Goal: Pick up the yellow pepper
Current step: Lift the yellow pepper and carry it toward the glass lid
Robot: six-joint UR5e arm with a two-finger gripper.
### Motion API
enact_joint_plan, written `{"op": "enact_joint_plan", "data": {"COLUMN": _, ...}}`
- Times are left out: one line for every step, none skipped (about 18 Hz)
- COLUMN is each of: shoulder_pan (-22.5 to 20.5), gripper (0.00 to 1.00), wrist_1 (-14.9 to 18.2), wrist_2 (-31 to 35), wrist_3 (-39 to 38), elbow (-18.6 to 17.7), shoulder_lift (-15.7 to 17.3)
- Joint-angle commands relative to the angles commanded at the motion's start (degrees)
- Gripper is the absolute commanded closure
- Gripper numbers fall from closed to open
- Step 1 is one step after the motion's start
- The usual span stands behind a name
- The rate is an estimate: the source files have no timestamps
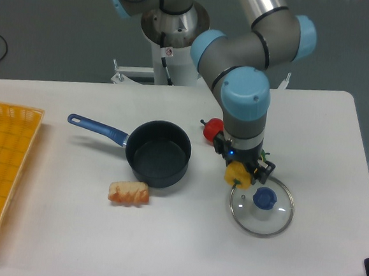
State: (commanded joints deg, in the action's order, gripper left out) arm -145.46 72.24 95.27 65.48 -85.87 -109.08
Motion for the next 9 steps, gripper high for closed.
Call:
{"op": "enact_joint_plan", "data": {"shoulder_pan": 0.0, "gripper": 0.43, "wrist_1": 0.27, "wrist_2": 0.0, "wrist_3": 0.0, "elbow": -0.35, "shoulder_lift": 0.35}}
{"op": "enact_joint_plan", "data": {"shoulder_pan": -0.09, "gripper": 0.43, "wrist_1": 0.53, "wrist_2": 0.0, "wrist_3": 0.0, "elbow": -0.53, "shoulder_lift": 0.36}}
{"op": "enact_joint_plan", "data": {"shoulder_pan": -0.09, "gripper": 0.43, "wrist_1": 0.8, "wrist_2": 0.0, "wrist_3": 0.0, "elbow": -0.7, "shoulder_lift": 0.36}}
{"op": "enact_joint_plan", "data": {"shoulder_pan": -0.09, "gripper": 0.43, "wrist_1": 0.97, "wrist_2": 0.0, "wrist_3": 0.0, "elbow": -0.7, "shoulder_lift": 0.36}}
{"op": "enact_joint_plan", "data": {"shoulder_pan": -0.09, "gripper": 0.43, "wrist_1": 1.06, "wrist_2": 0.09, "wrist_3": -0.09, "elbow": -0.79, "shoulder_lift": 0.36}}
{"op": "enact_joint_plan", "data": {"shoulder_pan": -0.09, "gripper": 0.43, "wrist_1": 0.98, "wrist_2": 0.09, "wrist_3": -0.09, "elbow": -1.05, "shoulder_lift": 0.36}}
{"op": "enact_joint_plan", "data": {"shoulder_pan": -0.09, "gripper": 0.43, "wrist_1": 0.98, "wrist_2": 0.09, "wrist_3": -0.09, "elbow": -1.06, "shoulder_lift": 0.36}}
{"op": "enact_joint_plan", "data": {"shoulder_pan": -0.09, "gripper": 0.43, "wrist_1": 0.98, "wrist_2": 0.09, "wrist_3": -0.09, "elbow": -1.14, "shoulder_lift": 0.36}}
{"op": "enact_joint_plan", "data": {"shoulder_pan": -0.09, "gripper": 0.43, "wrist_1": 0.98, "wrist_2": 0.09, "wrist_3": -0.09, "elbow": -1.23, "shoulder_lift": 0.36}}
